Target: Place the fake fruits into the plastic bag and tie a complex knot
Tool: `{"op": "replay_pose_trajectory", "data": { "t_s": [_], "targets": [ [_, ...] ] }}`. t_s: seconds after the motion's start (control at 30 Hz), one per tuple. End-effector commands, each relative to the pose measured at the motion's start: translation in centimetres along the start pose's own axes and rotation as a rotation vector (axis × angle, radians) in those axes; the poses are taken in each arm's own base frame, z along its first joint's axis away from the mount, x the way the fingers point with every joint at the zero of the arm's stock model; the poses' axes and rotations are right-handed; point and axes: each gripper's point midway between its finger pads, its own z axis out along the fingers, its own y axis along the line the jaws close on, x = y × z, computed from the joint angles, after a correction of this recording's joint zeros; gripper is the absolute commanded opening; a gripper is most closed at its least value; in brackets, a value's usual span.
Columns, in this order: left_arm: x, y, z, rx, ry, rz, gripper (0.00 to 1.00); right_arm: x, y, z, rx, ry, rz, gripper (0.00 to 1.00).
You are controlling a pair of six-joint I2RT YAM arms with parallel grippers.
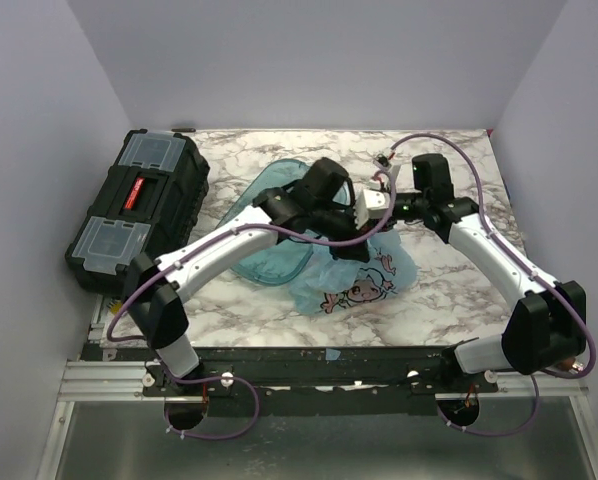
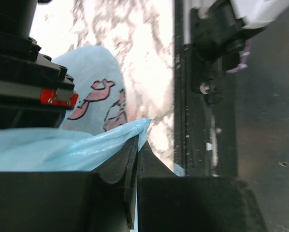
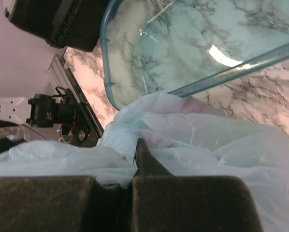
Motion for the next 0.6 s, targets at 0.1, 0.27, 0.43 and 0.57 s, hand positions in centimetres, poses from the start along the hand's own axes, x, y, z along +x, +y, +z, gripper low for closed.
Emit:
{"op": "replay_pose_trajectory", "data": {
  "t_s": [0.1,0.27,0.43,0.57],
  "targets": [
    [8.2,8.6,2.0,-0.403,0.225,-0.051,0.00,-0.7,-2.2,-1.1,0.175,-0.058,0.086,0.01],
    [8.4,15.0,-2.8,-0.625,0.214,-0.090,0.00,2.2,-1.8,-2.2,0.179,0.011,0.092,0.01],
    [5.0,12.1,-4.5,-0.351,0.084,-0.011,0.00,3.1,-0.7,-3.4,0.142,0.068,-0.050,0.15],
    [4.1,8.3,-4.4,-0.152,0.076,0.086,0.00,1.6,-1.2,-4.6,0.184,0.064,-0.309,0.66]
  ]
}}
